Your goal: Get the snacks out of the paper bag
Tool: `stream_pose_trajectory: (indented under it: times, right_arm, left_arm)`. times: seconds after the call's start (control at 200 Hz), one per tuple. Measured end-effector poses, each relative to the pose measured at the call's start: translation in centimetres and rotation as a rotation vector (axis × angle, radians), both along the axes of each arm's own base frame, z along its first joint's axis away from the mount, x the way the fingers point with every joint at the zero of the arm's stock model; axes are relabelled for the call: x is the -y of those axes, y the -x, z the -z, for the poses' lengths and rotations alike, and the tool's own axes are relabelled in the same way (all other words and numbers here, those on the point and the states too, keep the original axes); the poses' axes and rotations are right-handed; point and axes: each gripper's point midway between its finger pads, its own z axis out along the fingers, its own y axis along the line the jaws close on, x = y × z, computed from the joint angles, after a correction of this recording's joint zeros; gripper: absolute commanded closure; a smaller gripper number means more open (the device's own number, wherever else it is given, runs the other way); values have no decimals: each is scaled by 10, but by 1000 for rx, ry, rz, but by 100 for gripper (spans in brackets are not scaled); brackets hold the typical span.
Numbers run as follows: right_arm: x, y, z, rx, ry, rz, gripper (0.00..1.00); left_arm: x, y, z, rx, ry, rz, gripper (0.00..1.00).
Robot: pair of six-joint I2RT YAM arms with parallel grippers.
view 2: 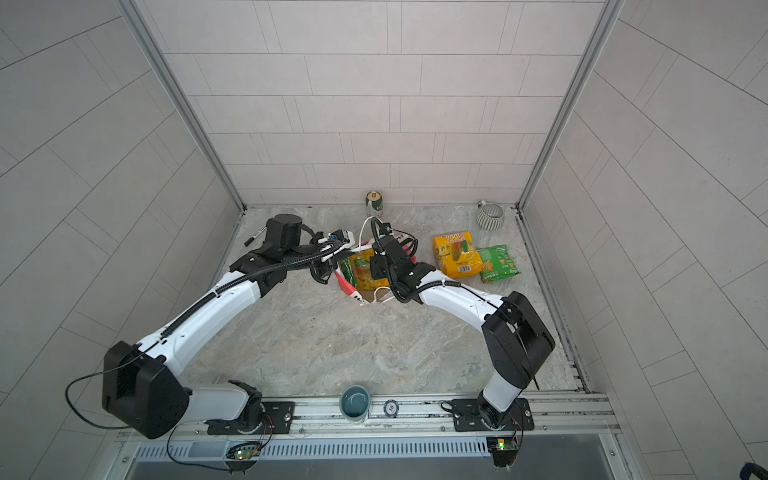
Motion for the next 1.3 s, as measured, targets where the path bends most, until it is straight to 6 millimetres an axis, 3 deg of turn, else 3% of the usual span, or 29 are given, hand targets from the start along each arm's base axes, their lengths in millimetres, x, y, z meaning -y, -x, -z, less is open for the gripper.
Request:
stream_pose_trajectory:
  times: [0.09, 0.32, 0.47, 0.766, 0.966, 1.226, 1.301]
  right_arm:
    - [0, -1, 0, 14, -3, 5, 98]
    - [-3, -3, -1, 34, -24, 0, 100]
    - [-7, 3, -6, 36, -46, -44, 93]
    - [-2, 42, -48, 142, -100, -151, 87]
    - [-15, 58, -31, 149, -69, -229, 88]
    - [-25, 53, 1, 117, -41, -244, 88]
    - [-26, 49, 5, 104, -27, -238, 84]
  left_arm:
    - [0, 0, 0, 0, 0, 0, 100]
    - [0, 0, 0, 3, 1, -1, 100]
    - [0, -1, 0, 1, 2, -6, 100]
    - [0, -4, -1, -7, 12, -28, 100]
    - [-1, -5, -2, -11, 18, -41, 100]
    - [0, -6, -2, -16, 22, -46, 100]
    - [0, -5, -2, -17, 22, -45, 100]
